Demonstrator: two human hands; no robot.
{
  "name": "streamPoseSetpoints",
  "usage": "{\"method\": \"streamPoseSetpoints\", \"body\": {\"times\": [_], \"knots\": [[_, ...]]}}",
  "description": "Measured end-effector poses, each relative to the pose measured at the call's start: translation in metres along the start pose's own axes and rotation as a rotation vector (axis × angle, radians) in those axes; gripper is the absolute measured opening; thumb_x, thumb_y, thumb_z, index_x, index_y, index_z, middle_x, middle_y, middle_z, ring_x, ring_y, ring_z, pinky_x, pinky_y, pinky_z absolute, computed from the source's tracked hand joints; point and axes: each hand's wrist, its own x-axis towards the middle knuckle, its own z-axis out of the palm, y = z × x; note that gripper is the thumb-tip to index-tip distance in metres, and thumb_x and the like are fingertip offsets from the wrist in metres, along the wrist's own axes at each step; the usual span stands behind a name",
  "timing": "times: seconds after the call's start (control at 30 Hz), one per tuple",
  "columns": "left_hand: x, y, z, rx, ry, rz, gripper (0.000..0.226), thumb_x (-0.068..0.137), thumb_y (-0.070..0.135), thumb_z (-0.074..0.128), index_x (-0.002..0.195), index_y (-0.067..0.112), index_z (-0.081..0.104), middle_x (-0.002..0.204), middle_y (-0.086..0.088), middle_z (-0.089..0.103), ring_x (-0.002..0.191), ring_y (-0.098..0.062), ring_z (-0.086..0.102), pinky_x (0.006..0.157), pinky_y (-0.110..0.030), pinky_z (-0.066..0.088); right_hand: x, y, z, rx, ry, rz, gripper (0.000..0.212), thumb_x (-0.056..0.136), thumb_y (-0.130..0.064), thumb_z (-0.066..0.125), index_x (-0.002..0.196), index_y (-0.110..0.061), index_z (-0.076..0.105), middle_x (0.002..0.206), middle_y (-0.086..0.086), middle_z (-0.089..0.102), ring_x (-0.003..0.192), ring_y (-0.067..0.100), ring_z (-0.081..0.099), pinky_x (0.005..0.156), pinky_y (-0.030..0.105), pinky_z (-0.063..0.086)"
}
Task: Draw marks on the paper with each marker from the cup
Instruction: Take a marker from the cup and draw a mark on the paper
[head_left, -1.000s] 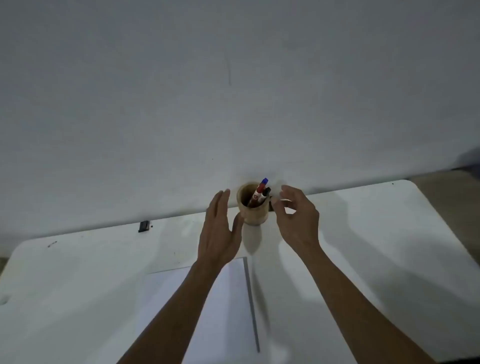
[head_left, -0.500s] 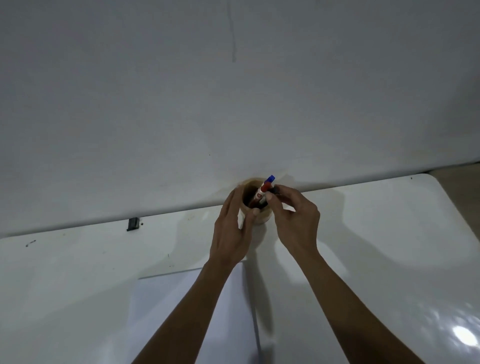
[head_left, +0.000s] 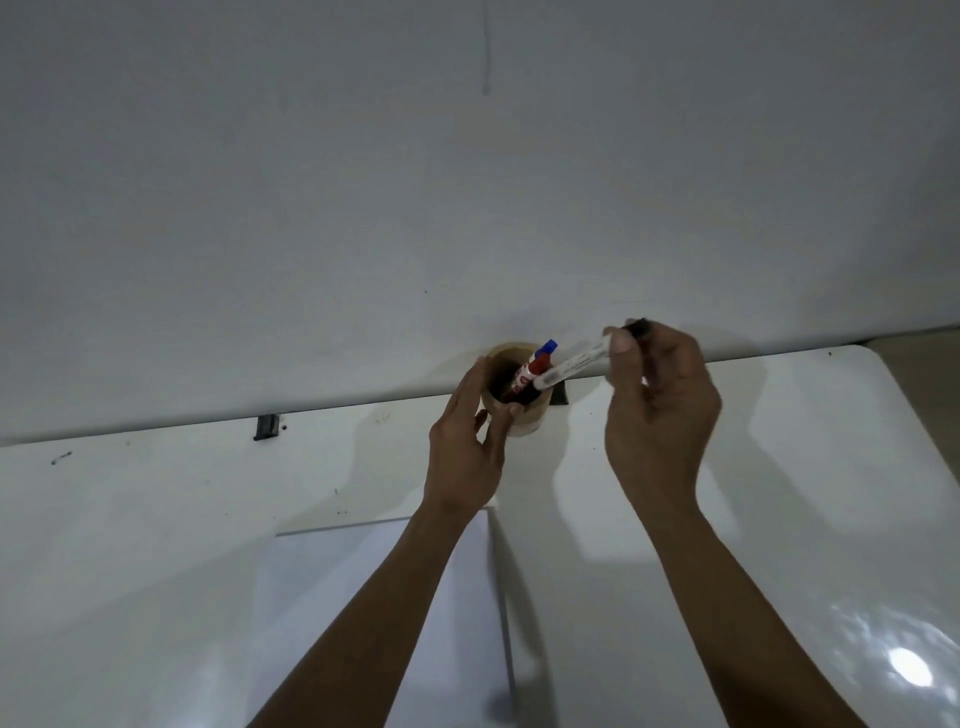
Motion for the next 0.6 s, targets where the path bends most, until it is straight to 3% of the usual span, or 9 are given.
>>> {"method": "streamPoseSetpoints", "body": {"times": [0.07,0.1,0.2,0.3,0.37,0.47,0.53,0.6], "knots": [[-0.001,-0.001,0.0,-0.023,-0.005,-0.016,0.054,0.099,0.016,0.06,0.144,0.038,0.038,0.134,0.032,0.051,0.123,0.016,0.05,0.096,-0.01,0.047,0.002,-0.015,-0.009,0.058,0.041,-0.083,0.008,0.102,-0.021,0.06,0.105,-0.028,0.061,0.101,0.008,0.072,0.099,0.027,0.073,0.088,0.053,0.058],[-0.001,0.001,0.0,-0.034,-0.011,-0.025,0.054,0.099,0.016,0.059,0.141,0.042,0.039,0.132,0.031,0.052,0.122,0.017,0.051,0.094,-0.008,0.047,0.003,-0.021,-0.013,0.097,0.056,-0.112,0.008,0.103,-0.019,0.057,0.106,-0.027,0.059,0.1,0.01,0.069,0.098,0.032,0.074,0.088,0.056,0.058],[0.001,0.007,-0.002,-0.043,-0.018,-0.067,0.054,0.099,0.017,0.06,0.134,0.052,0.037,0.128,0.035,0.052,0.117,0.02,0.052,0.092,-0.005,0.047,0.002,-0.038,-0.023,0.159,0.084,-0.108,0.009,0.106,-0.015,0.051,0.106,-0.023,0.055,0.095,0.008,0.061,0.078,0.024,0.075,0.077,0.043,0.062],[0.002,0.002,-0.002,-0.013,-0.027,-0.075,0.052,0.099,0.02,0.06,0.138,0.047,0.038,0.128,0.034,0.052,0.116,0.02,0.052,0.094,-0.007,0.048,-0.006,-0.033,-0.025,0.11,0.053,0.006,0.01,0.103,-0.019,0.058,0.103,-0.028,0.062,0.084,-0.01,0.064,0.059,0.013,0.065,0.062,0.028,0.057],[0.005,-0.002,-0.003,0.022,-0.04,-0.07,0.052,0.099,0.023,0.06,0.143,0.041,0.04,0.131,0.026,0.056,0.117,0.01,0.056,0.097,-0.017,0.051,-0.014,-0.021,-0.023,0.041,-0.041,0.114,0.011,0.099,-0.02,0.064,0.102,-0.031,0.066,0.082,-0.017,0.07,0.059,0.008,0.065,0.06,0.025,0.055],[0.007,0.001,-0.011,0.113,-0.069,-0.07,0.054,0.099,0.036,0.057,0.15,0.028,0.039,0.141,0.01,0.057,0.127,-0.015,0.058,0.098,-0.029,0.053,-0.033,-0.002,-0.018,-0.079,-0.21,0.244,0.017,0.094,-0.017,0.071,0.106,-0.029,0.071,0.088,-0.015,0.075,0.074,0.012,0.071,0.07,0.032,0.06],[0.001,0.012,-0.024,0.124,-0.038,-0.113,0.057,0.099,0.041,0.056,0.151,0.023,0.039,0.151,0.003,0.051,0.138,-0.017,0.049,0.102,-0.026,0.05,-0.047,0.004,-0.015,-0.153,-0.282,0.273,0.022,0.089,-0.019,0.077,0.11,-0.023,0.074,0.092,-0.008,0.076,0.077,0.013,0.072,0.073,0.03,0.057],[-0.009,0.025,-0.046,0.077,0.011,-0.133,0.05,0.099,0.042,0.056,0.145,0.024,0.05,0.146,0.001,0.057,0.132,-0.011,0.053,0.095,-0.012,0.05,-0.062,0.003,-0.009,-0.221,-0.343,0.252,0.022,0.087,-0.023,0.08,0.108,-0.024,0.074,0.094,-0.006,0.077,0.078,0.011,0.072,0.074,0.028,0.056]]}}
